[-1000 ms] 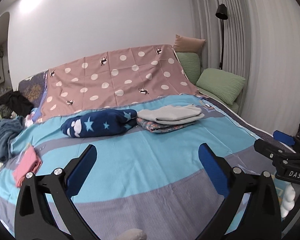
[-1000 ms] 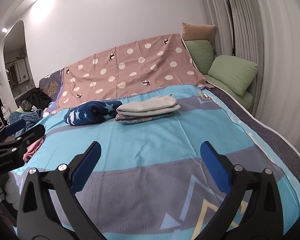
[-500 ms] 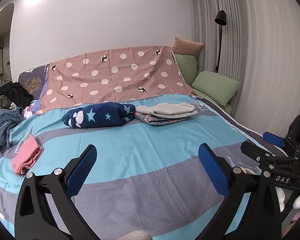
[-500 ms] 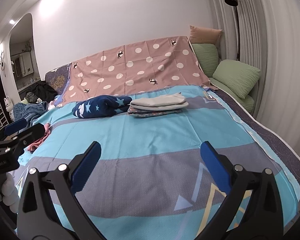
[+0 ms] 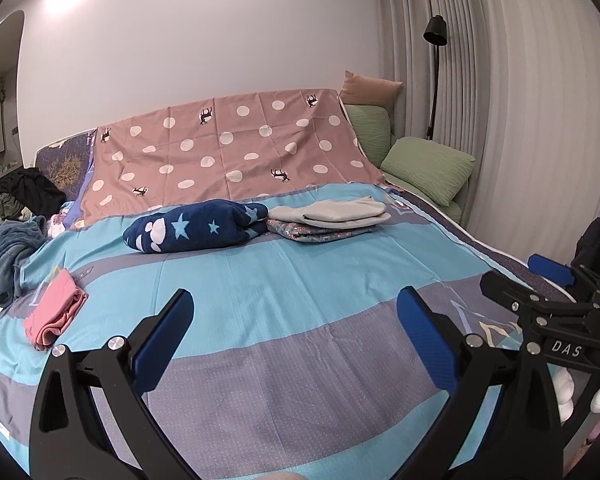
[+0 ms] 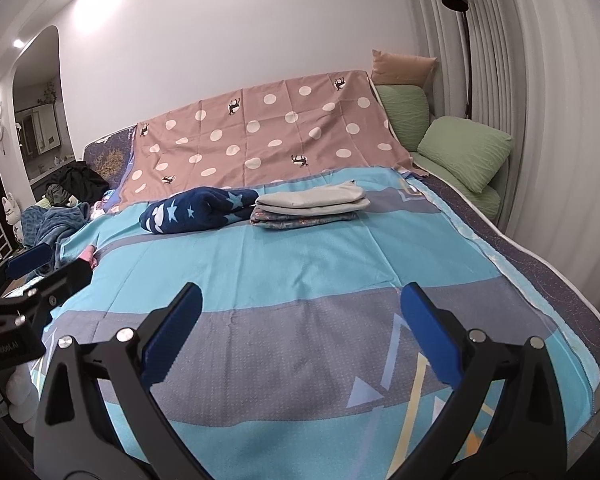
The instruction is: Fold small clothes
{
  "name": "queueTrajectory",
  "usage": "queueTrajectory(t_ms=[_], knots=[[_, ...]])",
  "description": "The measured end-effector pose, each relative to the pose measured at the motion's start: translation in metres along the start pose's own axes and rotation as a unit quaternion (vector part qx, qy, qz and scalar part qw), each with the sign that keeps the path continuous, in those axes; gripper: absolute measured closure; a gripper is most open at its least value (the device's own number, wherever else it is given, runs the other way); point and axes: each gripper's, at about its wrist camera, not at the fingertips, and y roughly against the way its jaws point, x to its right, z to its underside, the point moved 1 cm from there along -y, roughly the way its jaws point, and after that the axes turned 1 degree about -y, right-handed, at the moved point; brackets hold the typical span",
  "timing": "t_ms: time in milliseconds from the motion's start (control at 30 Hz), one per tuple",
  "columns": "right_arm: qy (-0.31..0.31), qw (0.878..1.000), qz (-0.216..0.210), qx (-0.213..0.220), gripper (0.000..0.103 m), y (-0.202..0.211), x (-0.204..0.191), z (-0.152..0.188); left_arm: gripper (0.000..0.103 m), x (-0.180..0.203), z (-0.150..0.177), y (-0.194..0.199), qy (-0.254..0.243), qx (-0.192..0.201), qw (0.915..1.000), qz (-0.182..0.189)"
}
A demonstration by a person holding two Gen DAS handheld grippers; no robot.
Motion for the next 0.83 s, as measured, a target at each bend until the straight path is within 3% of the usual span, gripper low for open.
queueTrajectory(t_ms=[833], knots=[[0.006,0.999,0.036,-0.003,0.002,-0.010,0.004,-0.001,0.001,0.002,0.008,-0.026,-0.014,-0.033,0.9993,-0.008]])
